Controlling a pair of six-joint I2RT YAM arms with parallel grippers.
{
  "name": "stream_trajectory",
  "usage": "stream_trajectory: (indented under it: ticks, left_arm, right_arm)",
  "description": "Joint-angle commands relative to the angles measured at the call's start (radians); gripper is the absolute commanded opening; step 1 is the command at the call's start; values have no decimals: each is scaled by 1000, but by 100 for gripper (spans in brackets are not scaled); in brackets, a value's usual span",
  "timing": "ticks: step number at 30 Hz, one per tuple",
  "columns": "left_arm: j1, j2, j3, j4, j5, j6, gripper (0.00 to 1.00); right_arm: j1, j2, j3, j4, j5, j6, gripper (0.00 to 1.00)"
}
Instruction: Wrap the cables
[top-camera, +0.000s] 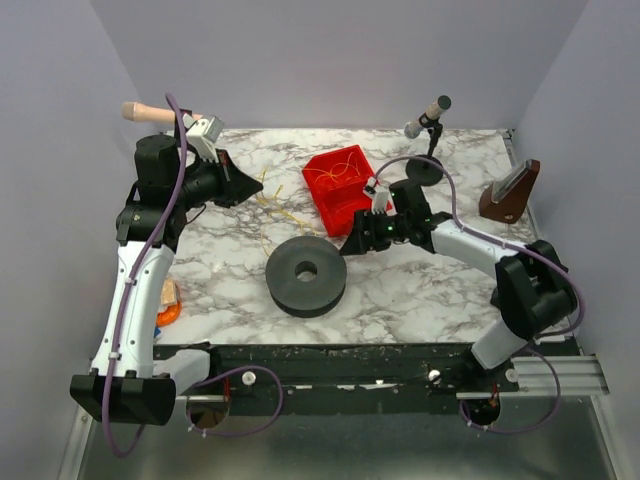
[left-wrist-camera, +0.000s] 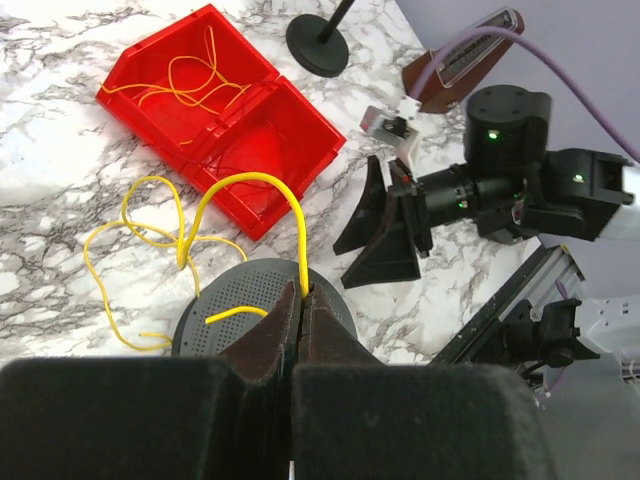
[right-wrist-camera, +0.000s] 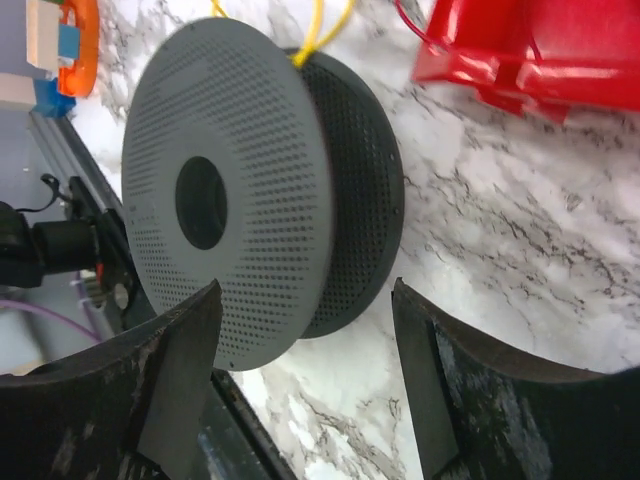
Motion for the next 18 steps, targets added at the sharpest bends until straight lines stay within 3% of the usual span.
stream_trajectory:
  ticks: [1,12,18]
  left_arm:
    - [5,-22,-16,-5,17,9,0]
    - [6,-15,-19,4,28,2,0]
    - [9,-10,-16,4,28,-1,0]
  right_arm:
    - [-42,100,-2,20,-214,70,74]
    - [-42,203,-3,115,-365,119,59]
    - [-42,254,0,117,-377,116,58]
